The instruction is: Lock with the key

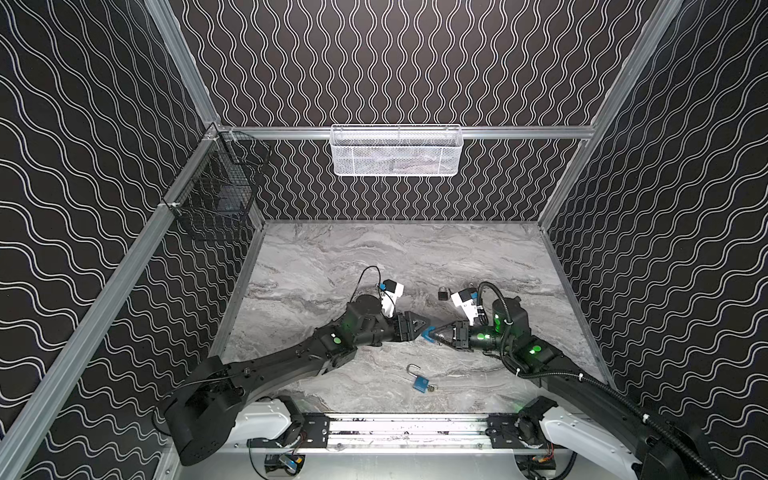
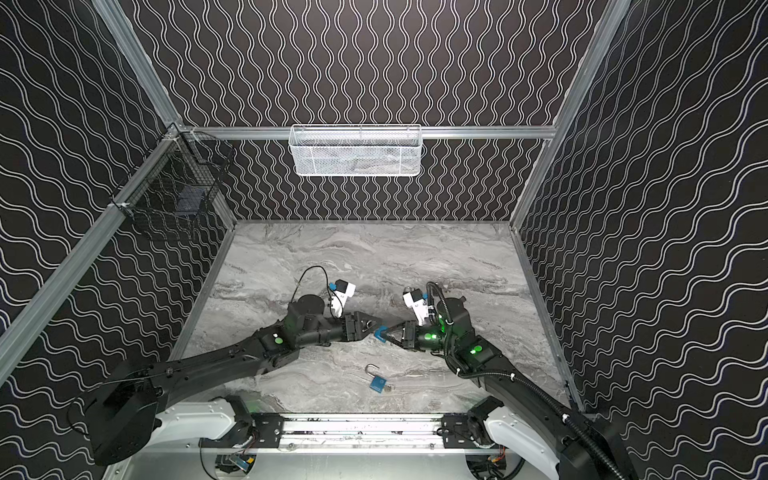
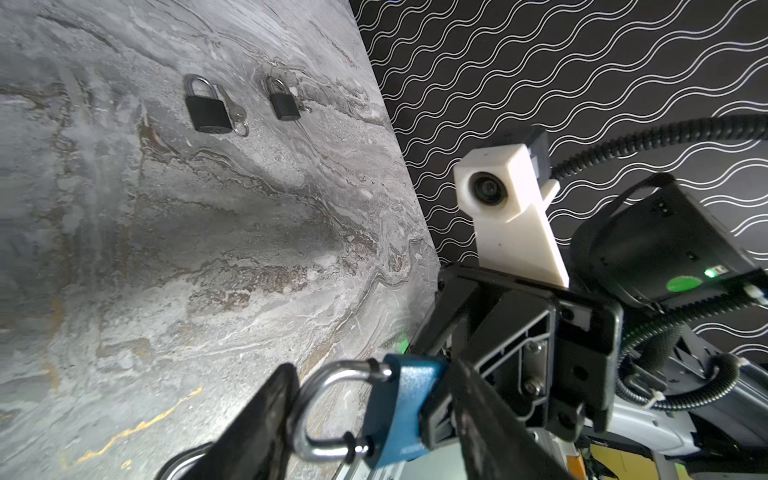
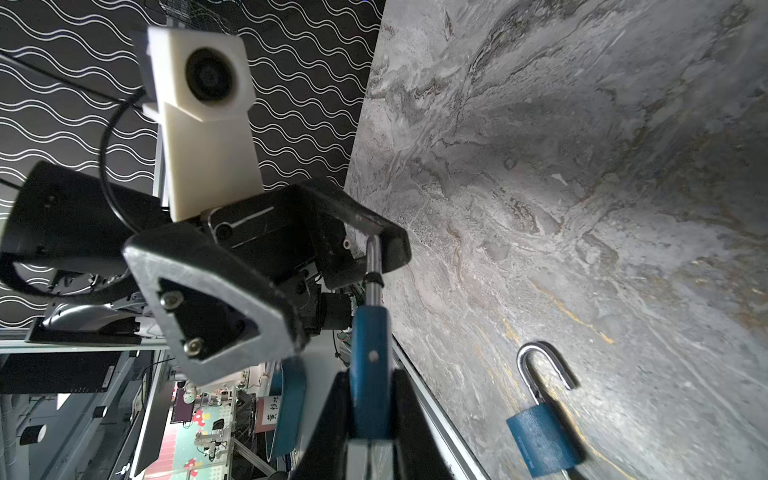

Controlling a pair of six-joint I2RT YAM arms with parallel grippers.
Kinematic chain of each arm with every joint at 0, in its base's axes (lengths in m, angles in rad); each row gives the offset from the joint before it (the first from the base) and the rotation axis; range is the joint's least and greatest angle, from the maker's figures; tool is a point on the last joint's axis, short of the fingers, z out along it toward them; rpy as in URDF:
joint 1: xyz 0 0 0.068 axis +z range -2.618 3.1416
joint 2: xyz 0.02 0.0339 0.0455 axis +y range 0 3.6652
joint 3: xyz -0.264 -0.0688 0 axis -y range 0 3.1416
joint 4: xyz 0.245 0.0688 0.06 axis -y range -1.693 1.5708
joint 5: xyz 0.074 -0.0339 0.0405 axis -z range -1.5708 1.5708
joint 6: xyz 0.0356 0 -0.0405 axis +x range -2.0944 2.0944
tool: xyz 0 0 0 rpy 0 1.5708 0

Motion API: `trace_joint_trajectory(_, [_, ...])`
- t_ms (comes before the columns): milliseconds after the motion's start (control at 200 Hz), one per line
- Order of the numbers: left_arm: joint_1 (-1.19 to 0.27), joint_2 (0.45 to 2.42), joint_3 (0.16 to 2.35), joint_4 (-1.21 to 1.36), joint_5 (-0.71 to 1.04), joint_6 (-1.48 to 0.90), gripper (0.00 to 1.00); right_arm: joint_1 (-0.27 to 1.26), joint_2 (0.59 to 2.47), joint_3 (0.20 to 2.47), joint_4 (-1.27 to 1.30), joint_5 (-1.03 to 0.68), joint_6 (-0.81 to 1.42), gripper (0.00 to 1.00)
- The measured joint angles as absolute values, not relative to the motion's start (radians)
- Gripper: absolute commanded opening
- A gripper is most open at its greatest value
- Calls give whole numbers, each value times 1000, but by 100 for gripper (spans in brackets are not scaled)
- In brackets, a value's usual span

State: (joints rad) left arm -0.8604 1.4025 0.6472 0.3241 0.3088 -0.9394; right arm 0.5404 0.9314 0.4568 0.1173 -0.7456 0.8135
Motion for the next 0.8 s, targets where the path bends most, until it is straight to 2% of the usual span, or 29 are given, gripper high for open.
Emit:
trace_joint_trajectory(250, [-842,1383,633,299,300,-935,52,540,922,457,114,-746,810,0])
trace_joint_trajectory(526, [-839,1398,609,322,310,-933,59,540,923,458,113,-750,811,0])
trace_joint_trajectory(801, [-838,1420,609,373,333,-933,50,540,940,461,115,-754,811,0])
